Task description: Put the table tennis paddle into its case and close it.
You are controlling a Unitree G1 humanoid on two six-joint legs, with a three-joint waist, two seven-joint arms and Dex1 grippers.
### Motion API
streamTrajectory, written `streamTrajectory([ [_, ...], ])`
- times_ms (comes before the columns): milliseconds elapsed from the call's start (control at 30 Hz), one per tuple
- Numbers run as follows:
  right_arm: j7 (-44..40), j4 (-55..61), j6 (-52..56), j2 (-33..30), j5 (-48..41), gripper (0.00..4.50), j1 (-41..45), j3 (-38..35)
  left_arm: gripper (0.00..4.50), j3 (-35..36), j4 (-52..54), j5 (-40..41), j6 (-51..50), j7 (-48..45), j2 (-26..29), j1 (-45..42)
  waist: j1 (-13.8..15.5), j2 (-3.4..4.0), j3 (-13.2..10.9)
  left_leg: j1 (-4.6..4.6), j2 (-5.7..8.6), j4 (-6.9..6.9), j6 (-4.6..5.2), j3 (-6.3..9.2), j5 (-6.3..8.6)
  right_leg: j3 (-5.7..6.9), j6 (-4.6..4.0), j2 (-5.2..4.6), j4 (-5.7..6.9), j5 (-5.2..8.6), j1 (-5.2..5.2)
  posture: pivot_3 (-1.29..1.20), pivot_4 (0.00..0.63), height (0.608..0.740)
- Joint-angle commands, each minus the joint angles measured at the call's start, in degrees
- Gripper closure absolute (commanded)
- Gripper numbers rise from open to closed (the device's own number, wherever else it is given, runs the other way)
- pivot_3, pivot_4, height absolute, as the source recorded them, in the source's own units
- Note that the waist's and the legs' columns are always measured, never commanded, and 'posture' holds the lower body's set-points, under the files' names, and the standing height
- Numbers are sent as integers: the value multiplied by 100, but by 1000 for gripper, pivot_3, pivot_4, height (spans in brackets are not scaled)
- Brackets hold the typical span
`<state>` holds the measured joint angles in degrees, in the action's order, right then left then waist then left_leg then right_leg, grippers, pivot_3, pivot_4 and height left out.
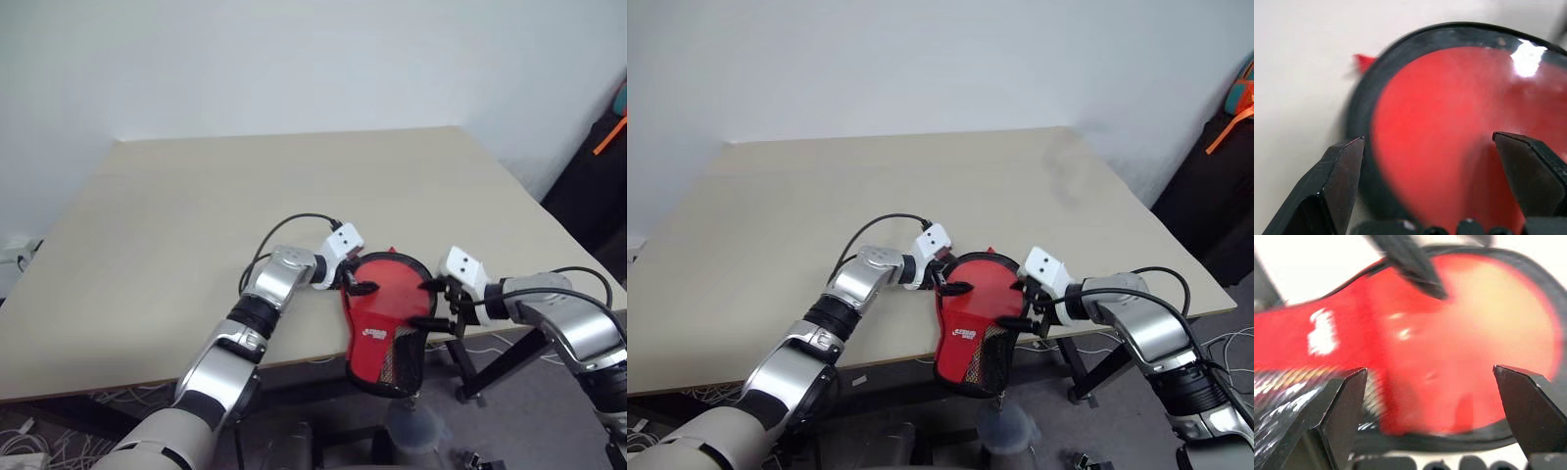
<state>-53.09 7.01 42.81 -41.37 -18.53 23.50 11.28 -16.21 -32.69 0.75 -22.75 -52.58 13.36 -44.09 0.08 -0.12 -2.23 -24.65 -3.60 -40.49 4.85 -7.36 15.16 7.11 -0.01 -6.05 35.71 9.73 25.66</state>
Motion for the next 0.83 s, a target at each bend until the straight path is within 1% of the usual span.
streamTrajectory([
  [33,269,-386,156,191,-138,58,423,-483,0,319,1184,371,-375,-331,364,126,0,7,-6,0,1,-1,0,-4,0,-4,0,-1,1,-1,1,0,0,724],
  [200,419,-675,534,187,-162,58,653,-670,0,465,2226,529,-660,-710,1293,596,4,18,-11,2,2,-2,-2,-7,0,-7,-7,-3,1,3,-1,0,0,724],
  [333,781,-702,1074,323,-246,58,824,-872,0,784,3060,1059,-1061,-1275,2114,1116,-10,30,-18,1,0,0,-4,-11,0,-10,-8,-2,5,3,6,0,0,724],
  [400,882,-731,1191,377,-269,58,877,-916,0,852,3319,1136,-1114,-1379,2431,1368,-8,36,-22,0,-2,1,-6,-14,0,-11,-8,-2,5,3,10,0,0,724],
  [567,1046,-622,1672,635,-451,58,1229,-1009,0,1203,3773,1419,-1313,-1429,2975,2035,-9,49,-28,1,-1,1,-8,-18,-1,-15,-9,-2,6,3,20,0,0,724],
  [633,867,-568,1447,459,-290,58,1210,-777,0,1302,4135,1470,-1169,-1518,3257,2563,-28,50,-29,-1,-3,6,-11,-25,-2,-20,-10,-1,7,1,27,0,0,724],
  [700,684,-568,1331,298,-245,58,1149,-634,0,1380,4475,1591,-1114,-1568,3437,3000,-21,50,-30,0,-2,21,-39,-34,-15,-27,-9,-1,5,2,35,0,0,724],
  [767,563,-554,1299,179,-259,58,1111,-577,0,1380,4805,1614,-1195,-1459,3534,3422,0,49,-30,-1,-1,27,-43,-36,-18,-28,-9,-2,2,3,42,0,0,724],
  [833,483,-486,1382,163,-354,58,1116,-591,0,1388,4972,1681,-1276,-1397,3560,3603,4,50,-30,-1,-1,28,-44,-39,-19,-30,-9,-3,2,3,43,0,0,724],
])
